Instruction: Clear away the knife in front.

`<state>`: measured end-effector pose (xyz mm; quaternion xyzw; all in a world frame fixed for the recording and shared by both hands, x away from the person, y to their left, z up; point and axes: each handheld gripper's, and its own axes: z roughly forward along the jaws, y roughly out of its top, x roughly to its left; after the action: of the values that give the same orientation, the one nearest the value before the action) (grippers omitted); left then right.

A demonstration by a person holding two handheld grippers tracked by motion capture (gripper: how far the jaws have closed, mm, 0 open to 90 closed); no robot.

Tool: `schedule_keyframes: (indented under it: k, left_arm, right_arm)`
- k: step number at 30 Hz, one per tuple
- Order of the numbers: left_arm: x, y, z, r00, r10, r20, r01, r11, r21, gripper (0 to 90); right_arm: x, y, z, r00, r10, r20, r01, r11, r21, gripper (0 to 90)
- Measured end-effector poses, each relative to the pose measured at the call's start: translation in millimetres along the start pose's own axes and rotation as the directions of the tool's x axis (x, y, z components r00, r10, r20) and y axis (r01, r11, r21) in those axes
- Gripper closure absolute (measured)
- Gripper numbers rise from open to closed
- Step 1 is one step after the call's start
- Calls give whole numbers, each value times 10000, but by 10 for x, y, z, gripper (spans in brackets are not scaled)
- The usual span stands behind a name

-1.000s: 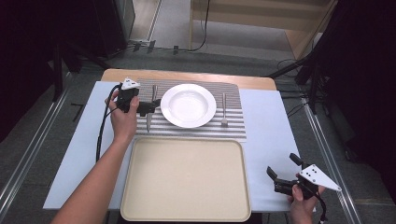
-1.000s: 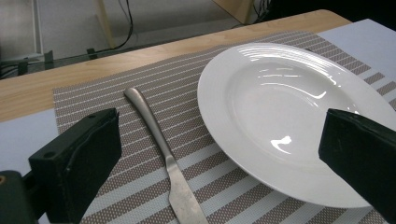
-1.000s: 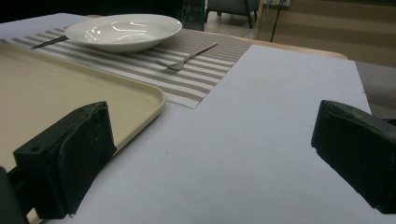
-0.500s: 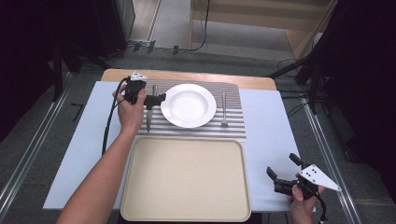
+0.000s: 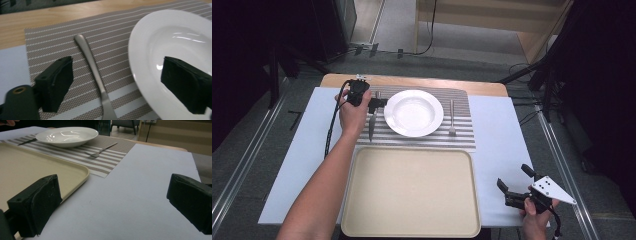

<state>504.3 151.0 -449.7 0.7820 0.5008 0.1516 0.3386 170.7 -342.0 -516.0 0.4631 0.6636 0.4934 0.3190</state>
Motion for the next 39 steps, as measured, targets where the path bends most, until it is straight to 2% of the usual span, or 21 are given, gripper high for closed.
schedule_keyframes:
  k: [3,6,11,13,15,17,19,21,26,29,32,34,36,39]
  left_arm:
    - [40,18,47,9992,-253,324,244,9993,275,125]
    - [63,49,85,9985,-423,334,401,9972,630,128]
    - [73,100,142,9986,-513,-102,522,9918,1164,197]
    - [92,115,155,9976,-646,-243,672,9892,1303,253]
    - [104,131,184,9957,-838,-395,887,9852,1470,280]
    - [113,138,219,9947,-762,-696,871,9818,1688,321]
    - [127,140,253,9932,-986,-616,1084,9767,1851,347]
    - [129,146,289,9913,-1081,-751,1218,9697,2116,387]
    - [137,147,326,9867,-1405,-819,1564,9577,2416,506]
    - [123,146,327,9877,-1295,-874,1478,9559,2540,541]
    - [114,146,321,9879,-1262,-904,1464,9511,2722,588]
    - [105,143,326,9866,-1321,-957,1546,9445,2898,600]
    - [96,137,333,9876,-1223,-987,1476,9377,3145,652]
    - [70,114,359,9909,-929,-978,1221,9262,3568,670]
  right_arm:
    - [1,-1,0,10000,3,9,-3,10000,7,0]
    - [2,-1,3,10000,-12,42,12,10000,23,0]
    - [2,-1,7,10000,-16,69,16,10000,27,0]
    - [3,-1,9,10000,-21,67,20,10000,46,0]
    - [5,-1,10,10000,-14,85,14,10000,49,0]
    - [6,-2,11,10000,-8,87,7,10000,57,0]
    - [7,-1,13,10000,-9,93,9,10000,70,0]
    - [9,0,19,9999,-38,121,37,9999,106,0]
    - [11,-2,17,9999,-33,125,32,9999,115,0]
    - [10,-2,18,9999,-32,118,31,9999,111,0]
    - [12,-2,22,9999,-66,94,65,9999,84,0]
    - [12,-2,23,9999,-61,118,59,9999,98,0]
    - [10,-2,25,9999,-82,112,81,9999,94,0]
    - [12,-2,29,9999,-75,142,73,9999,110,0]
